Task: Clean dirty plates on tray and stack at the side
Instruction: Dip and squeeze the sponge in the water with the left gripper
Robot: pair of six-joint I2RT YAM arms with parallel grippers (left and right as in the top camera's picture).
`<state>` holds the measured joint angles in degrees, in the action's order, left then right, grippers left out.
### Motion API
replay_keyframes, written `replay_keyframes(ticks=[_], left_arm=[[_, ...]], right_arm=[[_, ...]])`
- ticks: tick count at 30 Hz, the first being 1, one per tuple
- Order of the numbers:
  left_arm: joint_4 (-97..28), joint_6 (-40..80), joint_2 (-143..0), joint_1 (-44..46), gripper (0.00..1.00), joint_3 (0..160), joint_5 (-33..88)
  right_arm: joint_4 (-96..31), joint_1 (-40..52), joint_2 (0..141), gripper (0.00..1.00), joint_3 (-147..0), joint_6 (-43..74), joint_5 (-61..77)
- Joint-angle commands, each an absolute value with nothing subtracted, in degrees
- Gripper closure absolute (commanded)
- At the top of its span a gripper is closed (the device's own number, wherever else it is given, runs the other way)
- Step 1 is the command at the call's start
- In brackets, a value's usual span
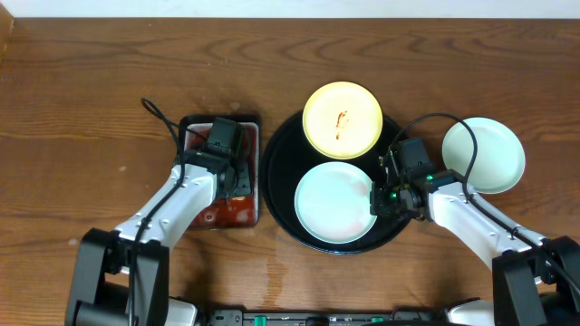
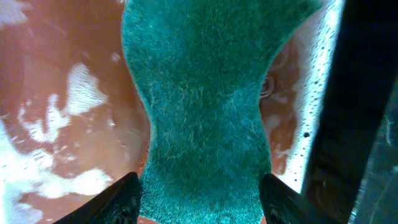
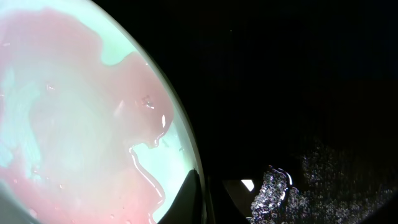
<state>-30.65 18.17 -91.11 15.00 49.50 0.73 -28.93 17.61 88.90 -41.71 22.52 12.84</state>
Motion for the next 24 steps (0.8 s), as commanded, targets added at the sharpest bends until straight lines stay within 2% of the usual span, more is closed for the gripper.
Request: replay_keyframes(ticks=[1, 2, 3, 4, 6, 7, 8, 17, 18, 21, 24], left_arm=[[-30.7, 18.7, -93.0, 14.8, 0.38, 48.7, 1.7], [-30.7, 18.7, -93.5, 14.8, 0.4, 48.6, 1.7], [-30.6, 18.7, -94.0, 14.8, 0.46, 48.6, 1.7], [-30.6, 18.7, -94.4, 14.8, 0.55, 48.6, 1.7], [-30.7, 18.7, -94.8, 14.8, 0.81, 48.6, 1.7], [-30.7, 18.7, -94.8, 14.8, 0.9, 48.6, 1.7], [-30.6, 18.7, -94.8, 14.8, 0.92, 48.6, 1.7], [-31.8, 18.4, -93.6, 14.8, 0.93, 49.9, 1.3], [-32.4, 18.4, -93.0, 14.8, 0.9, 50.3, 1.3], [-33.4, 18.5, -90.3, 14.8, 0.49, 51.2, 1.3], [-34.4, 18.5, -87.9, 14.8, 0.38, 51.2, 1.3]], right_arm=[[-29.1, 17.8, 89.7, 0.98, -41.5, 22.2, 11.8], [-29.1, 17.8, 89.7, 0.98, -41.5, 22.2, 11.8], [-29.1, 17.8, 89.7, 0.98, -41.5, 22.2, 11.8], [-29.1, 17.8, 89.7, 0.98, -41.5, 22.2, 11.8], [-29.1, 17.8, 89.7, 0.98, -41.5, 22.2, 11.8], [-29.1, 17.8, 89.7, 0.98, -41.5, 22.2, 11.8], [-29.2, 17.8, 89.7, 0.98, -41.5, 22.2, 11.8], [-29.2, 17.8, 89.7, 0.98, -41.5, 22.2, 11.8], [-29.2, 17.8, 89.7, 0.98, -41.5, 22.2, 11.8], [-29.1, 17.8, 89.7, 0.99, -41.5, 22.2, 11.8], [-28.6, 17.8, 89.7, 0.99, -41.5, 22.2, 11.9]])
